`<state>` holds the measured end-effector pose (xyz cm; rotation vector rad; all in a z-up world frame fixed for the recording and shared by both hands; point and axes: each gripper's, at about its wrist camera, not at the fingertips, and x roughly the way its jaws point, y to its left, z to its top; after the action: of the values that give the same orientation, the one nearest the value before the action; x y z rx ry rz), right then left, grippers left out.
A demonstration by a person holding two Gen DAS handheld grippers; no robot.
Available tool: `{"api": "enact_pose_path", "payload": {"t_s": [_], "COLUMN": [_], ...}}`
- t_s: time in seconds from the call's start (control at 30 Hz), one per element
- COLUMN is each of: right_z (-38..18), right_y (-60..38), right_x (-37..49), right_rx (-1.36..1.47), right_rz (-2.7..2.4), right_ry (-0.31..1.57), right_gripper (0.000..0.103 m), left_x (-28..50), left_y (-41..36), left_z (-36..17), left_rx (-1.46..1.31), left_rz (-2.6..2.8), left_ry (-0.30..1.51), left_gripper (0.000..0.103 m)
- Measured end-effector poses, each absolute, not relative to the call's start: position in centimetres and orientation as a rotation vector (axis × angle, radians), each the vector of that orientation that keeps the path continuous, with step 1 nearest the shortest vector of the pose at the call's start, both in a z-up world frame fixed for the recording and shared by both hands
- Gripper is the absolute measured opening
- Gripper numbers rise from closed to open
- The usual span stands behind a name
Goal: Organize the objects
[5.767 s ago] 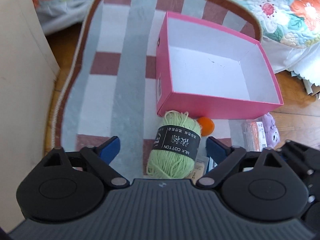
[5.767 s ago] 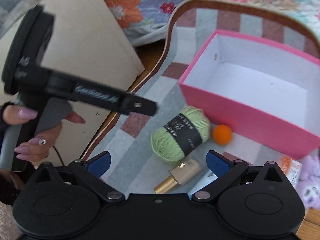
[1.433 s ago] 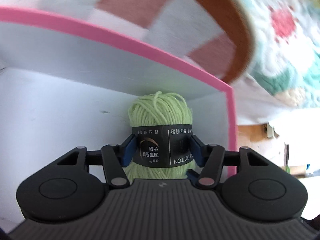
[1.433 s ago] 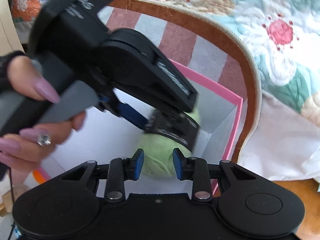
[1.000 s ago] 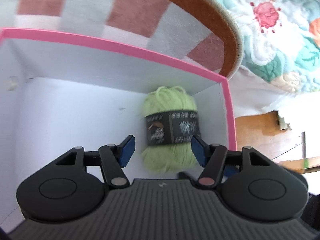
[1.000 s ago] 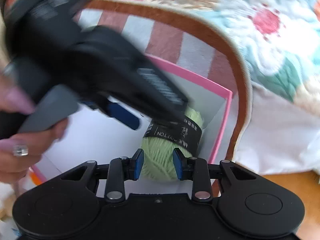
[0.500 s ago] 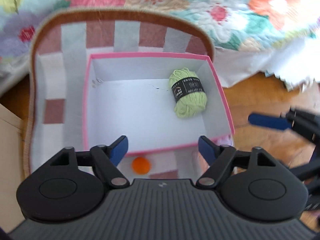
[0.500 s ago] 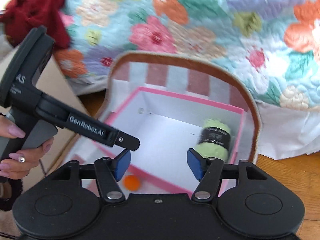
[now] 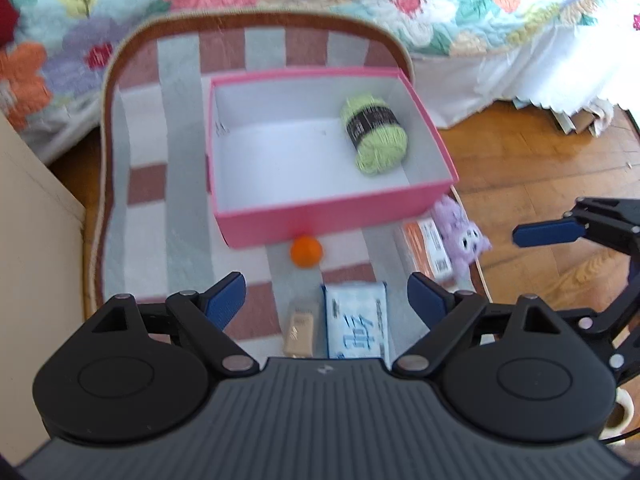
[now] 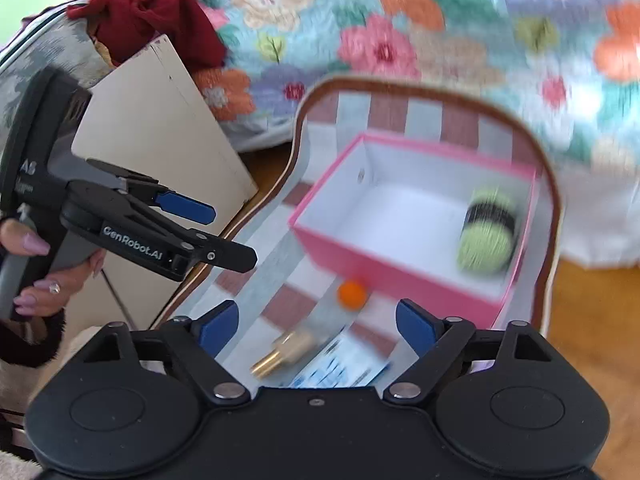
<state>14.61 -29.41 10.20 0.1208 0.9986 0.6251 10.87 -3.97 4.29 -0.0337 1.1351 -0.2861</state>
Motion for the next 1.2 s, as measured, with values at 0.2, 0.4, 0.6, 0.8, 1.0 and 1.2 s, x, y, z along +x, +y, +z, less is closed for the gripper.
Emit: {"api": "enact_pose_path", "payload": {"t_s": [0.2,0.4,0.6,0.8,1.0,1.2], "right_z": [5.8,2.8,-1.0,-4.5,-6.5,-7.4], "right_y": [-28.1,-26.7,-24.7,-23.2,-22.3,-22.4], "right_x": [13.6,13.0,12.2,11.7,11.3,11.2], "right_rx": [0.165,0.217,0.209,0.210,0.169,0.219], "right_rz": [0.605,0.615,0.601,0.571,0.553,0.536], "right_ry": [1.128,1.190,1.237,1.254,1.267,1.251], "right_gripper": [0.092,0.092,0.092,0.092,0.092,0.092], "left_x": [9.3,8.1,8.3,8.6,8.7,8.4], "left_y": [-3.9,-4.2,-5.5,-7.5,-7.9,-7.3], "left_z": [0.0,-2.9,-6.2,-10.0,-13.0,-14.5], "left_rx": [-0.048,-0.055,-0.086,-0.068,-0.049,-0.170], "left_rz": [-0.312,-0.332,-0.420,-0.410,-0.288,-0.318], "left_ry": [1.205,1.243,1.292,1.324,1.365,1.369], "left_gripper": [0.087,0.085,0.066,0.055,0.053,0.050]}}
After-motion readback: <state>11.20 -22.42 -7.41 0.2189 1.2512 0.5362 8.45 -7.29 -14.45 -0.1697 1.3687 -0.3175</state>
